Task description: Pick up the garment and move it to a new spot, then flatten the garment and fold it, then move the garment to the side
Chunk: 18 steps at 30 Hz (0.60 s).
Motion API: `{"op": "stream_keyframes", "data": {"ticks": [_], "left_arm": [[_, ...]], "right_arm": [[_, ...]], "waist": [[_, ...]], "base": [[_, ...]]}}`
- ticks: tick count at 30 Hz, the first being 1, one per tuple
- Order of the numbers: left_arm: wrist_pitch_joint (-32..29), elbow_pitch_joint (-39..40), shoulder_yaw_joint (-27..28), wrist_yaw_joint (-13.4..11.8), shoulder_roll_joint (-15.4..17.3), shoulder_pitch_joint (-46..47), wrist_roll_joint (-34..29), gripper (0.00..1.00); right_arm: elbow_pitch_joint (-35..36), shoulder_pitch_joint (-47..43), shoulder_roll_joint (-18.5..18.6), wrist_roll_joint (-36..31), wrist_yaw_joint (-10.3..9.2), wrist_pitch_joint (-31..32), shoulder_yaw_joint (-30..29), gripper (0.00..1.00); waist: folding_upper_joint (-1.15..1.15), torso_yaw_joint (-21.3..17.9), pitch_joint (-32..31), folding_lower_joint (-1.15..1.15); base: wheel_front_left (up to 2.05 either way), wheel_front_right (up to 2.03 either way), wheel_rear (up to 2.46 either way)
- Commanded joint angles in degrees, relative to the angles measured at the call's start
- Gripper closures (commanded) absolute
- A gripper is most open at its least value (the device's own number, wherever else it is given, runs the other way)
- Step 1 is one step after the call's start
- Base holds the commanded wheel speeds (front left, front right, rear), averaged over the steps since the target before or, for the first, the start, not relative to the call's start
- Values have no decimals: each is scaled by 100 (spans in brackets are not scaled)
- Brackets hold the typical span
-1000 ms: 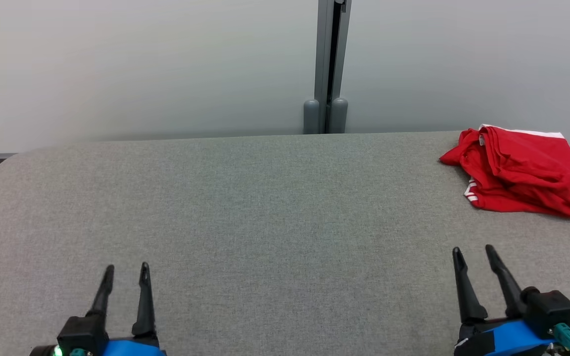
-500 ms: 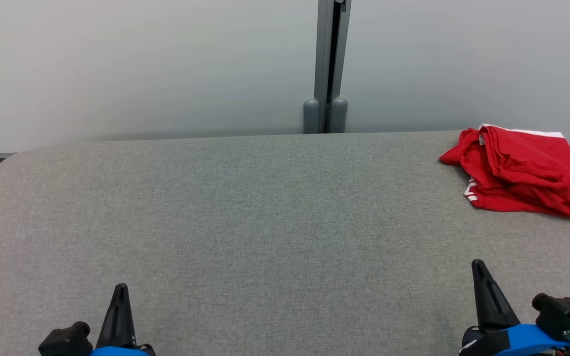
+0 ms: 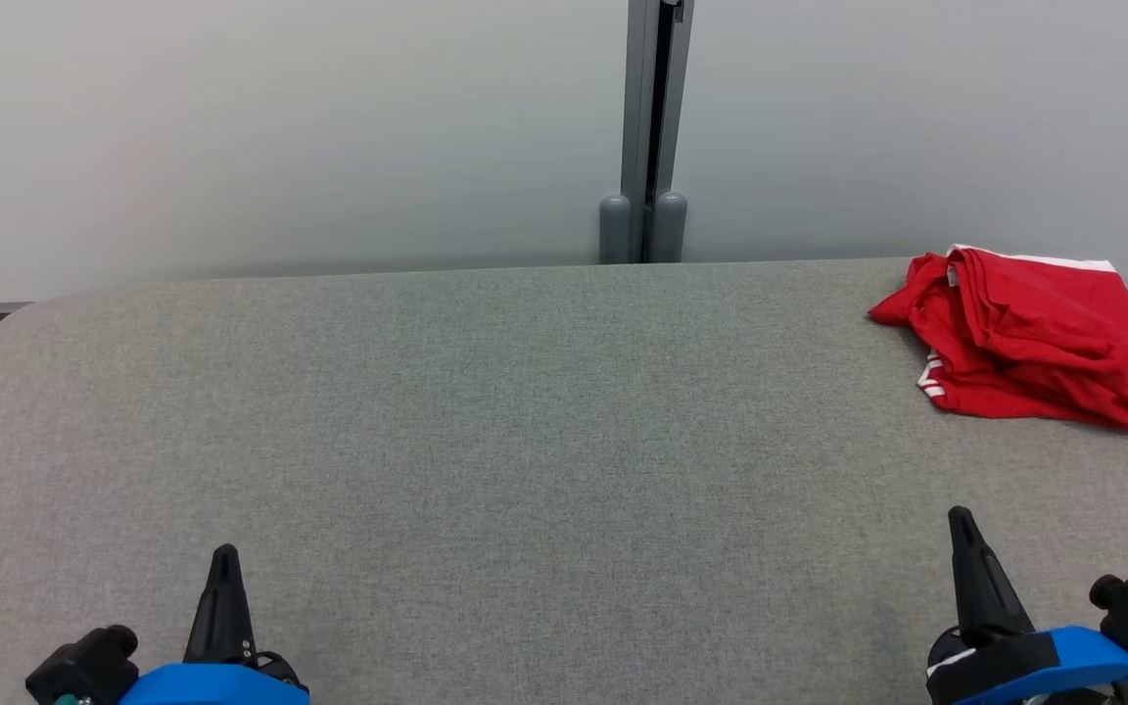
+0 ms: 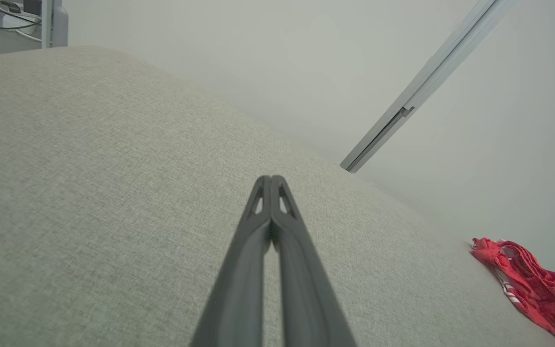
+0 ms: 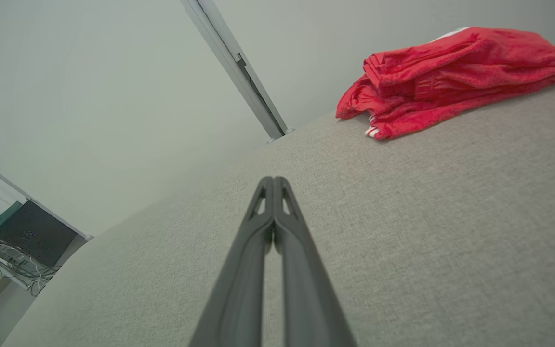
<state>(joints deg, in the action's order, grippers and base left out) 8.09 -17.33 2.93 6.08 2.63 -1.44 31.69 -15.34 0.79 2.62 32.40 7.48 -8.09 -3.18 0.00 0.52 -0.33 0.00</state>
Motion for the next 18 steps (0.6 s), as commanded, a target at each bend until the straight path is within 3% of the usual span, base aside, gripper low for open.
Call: {"op": "stream_keyframes", "data": {"ticks": [1, 18], "left_arm": [[-34, 109, 30, 19, 23, 191, 163, 100], [-383, 170, 116, 54, 26, 350, 1605, 100]], "right_arm": [[100, 165, 20, 181, 1, 26, -27, 100], [116, 274, 24, 1602, 1, 377, -104, 100]], "waist": [[0, -1, 0, 0], [0, -9, 9, 0]], "base": [[0, 0, 0], [0, 0, 0]]}}
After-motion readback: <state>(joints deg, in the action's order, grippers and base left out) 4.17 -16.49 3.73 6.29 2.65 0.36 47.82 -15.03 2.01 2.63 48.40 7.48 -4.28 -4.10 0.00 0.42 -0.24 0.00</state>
